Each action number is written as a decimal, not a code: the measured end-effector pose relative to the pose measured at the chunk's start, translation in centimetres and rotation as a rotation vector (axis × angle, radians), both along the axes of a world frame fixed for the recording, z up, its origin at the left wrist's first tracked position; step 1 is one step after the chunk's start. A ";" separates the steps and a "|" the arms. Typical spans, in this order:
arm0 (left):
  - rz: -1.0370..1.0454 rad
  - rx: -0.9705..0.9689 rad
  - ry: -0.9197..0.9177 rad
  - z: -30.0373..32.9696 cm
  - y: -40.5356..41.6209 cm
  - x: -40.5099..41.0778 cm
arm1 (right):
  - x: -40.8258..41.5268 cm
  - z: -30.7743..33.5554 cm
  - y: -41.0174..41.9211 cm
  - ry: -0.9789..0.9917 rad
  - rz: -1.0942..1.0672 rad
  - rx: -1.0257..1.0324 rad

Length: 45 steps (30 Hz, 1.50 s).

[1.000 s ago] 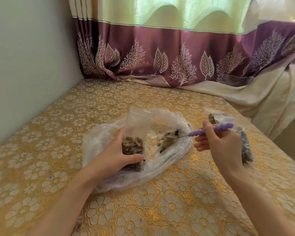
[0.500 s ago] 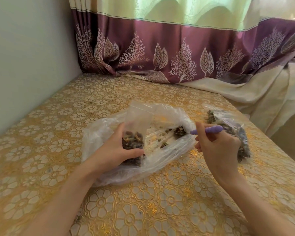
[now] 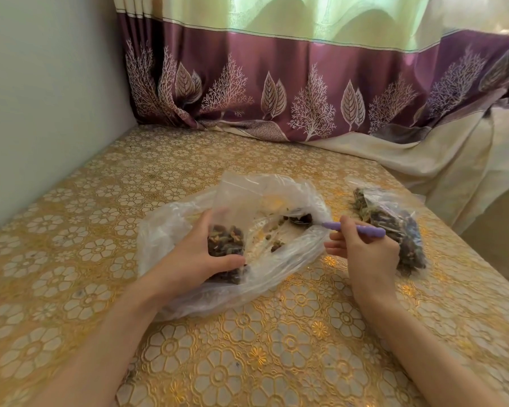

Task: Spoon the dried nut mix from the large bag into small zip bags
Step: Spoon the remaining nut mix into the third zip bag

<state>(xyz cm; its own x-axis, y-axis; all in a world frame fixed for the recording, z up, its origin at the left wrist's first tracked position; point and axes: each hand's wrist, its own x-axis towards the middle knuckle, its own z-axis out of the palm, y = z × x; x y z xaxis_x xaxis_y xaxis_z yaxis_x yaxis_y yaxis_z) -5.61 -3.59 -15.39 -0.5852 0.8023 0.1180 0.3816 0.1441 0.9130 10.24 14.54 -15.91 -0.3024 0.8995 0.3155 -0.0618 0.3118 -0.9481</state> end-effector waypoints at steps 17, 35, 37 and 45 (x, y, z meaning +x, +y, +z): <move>0.002 0.023 -0.006 0.1 0.2 -0.1 | 2.1 1.8 -1.4 0.137 0.111 -0.260; 0.022 -0.006 0.020 0.0 0.2 0.0 | 0.1 8.3 -3.2 0.337 0.310 -0.156; 0.023 -0.011 0.018 0.0 0.2 -0.1 | -0.2 8.8 -3.4 0.346 0.337 -0.143; 0.022 -0.024 0.036 0.1 0.2 -0.1 | -0.5 8.9 -3.7 0.217 0.462 0.128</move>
<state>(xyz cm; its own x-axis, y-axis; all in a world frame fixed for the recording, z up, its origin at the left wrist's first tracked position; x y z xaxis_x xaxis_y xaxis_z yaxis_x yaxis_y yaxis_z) -5.70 -3.39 -15.33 -0.5985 0.7921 0.1203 0.4104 0.1741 0.8951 9.71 10.84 -7.03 -0.5739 0.6378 0.5137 -0.4112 0.3181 -0.8543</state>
